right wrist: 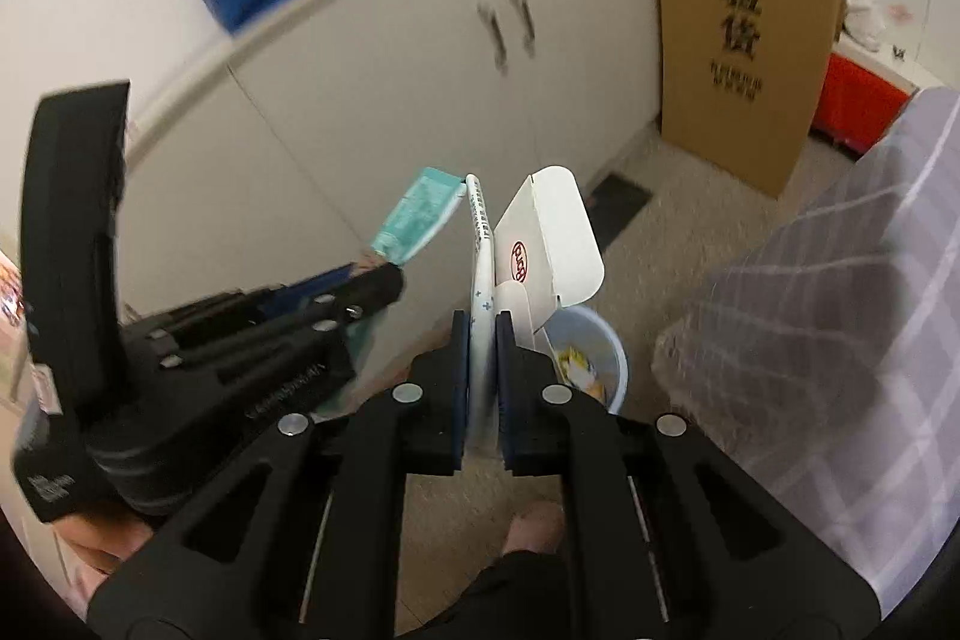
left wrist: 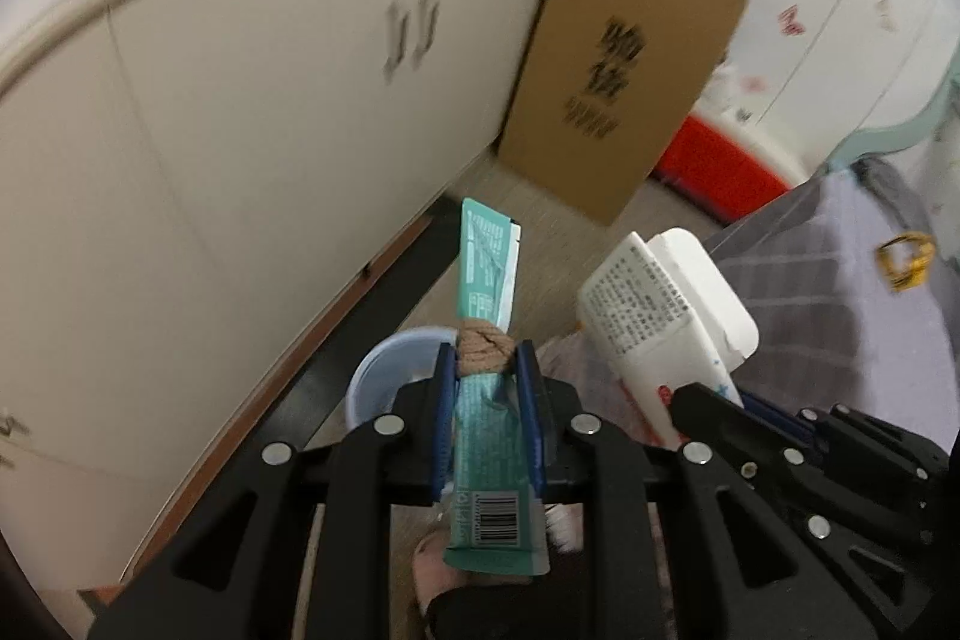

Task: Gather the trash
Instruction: 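Open the left tool to drop the teal tube while the right tool releases the box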

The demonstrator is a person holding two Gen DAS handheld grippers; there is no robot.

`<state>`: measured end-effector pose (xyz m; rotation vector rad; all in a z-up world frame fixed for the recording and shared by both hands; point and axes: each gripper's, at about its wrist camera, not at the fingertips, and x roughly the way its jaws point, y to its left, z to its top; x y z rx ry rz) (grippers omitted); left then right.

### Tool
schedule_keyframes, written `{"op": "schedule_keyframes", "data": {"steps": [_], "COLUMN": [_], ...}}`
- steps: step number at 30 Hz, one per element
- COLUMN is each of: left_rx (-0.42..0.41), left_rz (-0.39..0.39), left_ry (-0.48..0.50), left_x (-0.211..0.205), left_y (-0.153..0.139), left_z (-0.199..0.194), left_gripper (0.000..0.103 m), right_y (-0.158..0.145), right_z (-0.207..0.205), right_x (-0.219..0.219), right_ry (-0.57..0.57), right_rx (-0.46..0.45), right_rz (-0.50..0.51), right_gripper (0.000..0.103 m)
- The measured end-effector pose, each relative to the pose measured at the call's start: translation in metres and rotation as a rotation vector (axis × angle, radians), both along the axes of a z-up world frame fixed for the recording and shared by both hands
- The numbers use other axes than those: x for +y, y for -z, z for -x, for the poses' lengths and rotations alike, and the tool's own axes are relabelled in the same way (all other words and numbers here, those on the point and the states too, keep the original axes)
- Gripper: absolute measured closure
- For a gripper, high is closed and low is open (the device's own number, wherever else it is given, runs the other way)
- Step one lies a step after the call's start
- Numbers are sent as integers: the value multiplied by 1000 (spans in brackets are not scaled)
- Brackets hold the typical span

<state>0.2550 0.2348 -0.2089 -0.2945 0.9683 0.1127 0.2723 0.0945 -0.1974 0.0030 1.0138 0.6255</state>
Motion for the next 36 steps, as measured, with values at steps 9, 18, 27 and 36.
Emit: {"op": "schedule_keyframes", "data": {"steps": [9,18,27,36], "left_rx": [120,137,176,176], "left_rz": [40,19,4,19], "left_ry": [-14,-70,-104,-147], "left_x": [26,30,43,56], "left_y": [64,83,100,102], "left_z": [-38,-54,-45,-36], "left_gripper": [83,33,33,32], "right_y": [58,77,89,95], "right_z": [-23,-38,-40,-44], "right_x": [11,15,26,32], "right_ry": [53,71,53,40], "right_rx": [85,116,139,148], "right_rz": [52,61,65,61], "right_gripper": [94,94,94,94]}}
